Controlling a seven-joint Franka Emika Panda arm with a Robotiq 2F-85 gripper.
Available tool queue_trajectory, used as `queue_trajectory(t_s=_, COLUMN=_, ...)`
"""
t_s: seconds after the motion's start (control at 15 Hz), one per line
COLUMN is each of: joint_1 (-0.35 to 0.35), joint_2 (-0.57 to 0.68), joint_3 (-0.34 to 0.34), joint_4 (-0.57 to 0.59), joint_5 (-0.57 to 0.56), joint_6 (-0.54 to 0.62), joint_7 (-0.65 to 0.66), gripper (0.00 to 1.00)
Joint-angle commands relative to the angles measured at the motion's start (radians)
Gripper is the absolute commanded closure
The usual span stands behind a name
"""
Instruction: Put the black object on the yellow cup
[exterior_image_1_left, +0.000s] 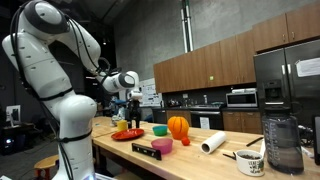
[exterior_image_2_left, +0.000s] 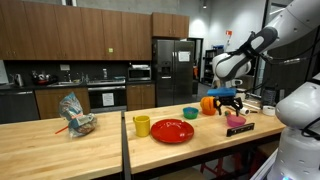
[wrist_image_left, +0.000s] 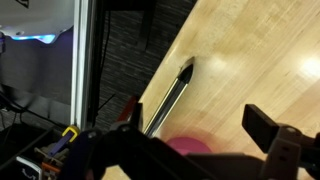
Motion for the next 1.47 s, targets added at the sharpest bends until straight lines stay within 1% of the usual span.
queue_trajectory(t_s=0.0, joint_1=0.012, joint_2=0.050, joint_3=-0.012, joint_4=0.001, joint_5=-0.013, joint_6=0.021, joint_7=0.050, gripper=0.00)
queue_trajectory(t_s=0.07, joint_1=0.015, joint_2=0.062, joint_3=-0.020, joint_4=0.002, joint_5=0.004, joint_6=0.026, joint_7=0.061, gripper=0.00)
queue_trajectory(t_s=0.27, joint_1=0.016, joint_2=0.092, joint_3=-0.028, joint_4=0.002, joint_5=0.007, joint_6=0.041, joint_7=0.099, gripper=0.00)
queue_trajectory(t_s=0.67, joint_1=0.018, joint_2=0.176, joint_3=-0.059, joint_4=0.002, joint_5=0.030, joint_6=0.148, joint_7=0.144, gripper=0.00)
queue_trajectory(t_s=0.8, joint_1=0.010, joint_2=0.197, joint_3=-0.065, joint_4=0.002, joint_5=0.010, joint_6=0.154, joint_7=0.176, gripper=0.00)
queue_trajectory(t_s=0.93, joint_1=0.010, joint_2=0.207, joint_3=-0.070, joint_4=0.002, joint_5=-0.004, joint_6=0.136, joint_7=0.206, gripper=0.00)
queue_trajectory(t_s=1.13, joint_1=0.019, joint_2=0.218, joint_3=-0.082, joint_4=0.003, joint_5=0.002, joint_6=0.124, joint_7=0.214, gripper=0.00)
queue_trajectory(t_s=1.4, joint_1=0.028, joint_2=0.246, joint_3=-0.099, joint_4=0.003, joint_5=0.033, joint_6=0.149, joint_7=0.219, gripper=0.00)
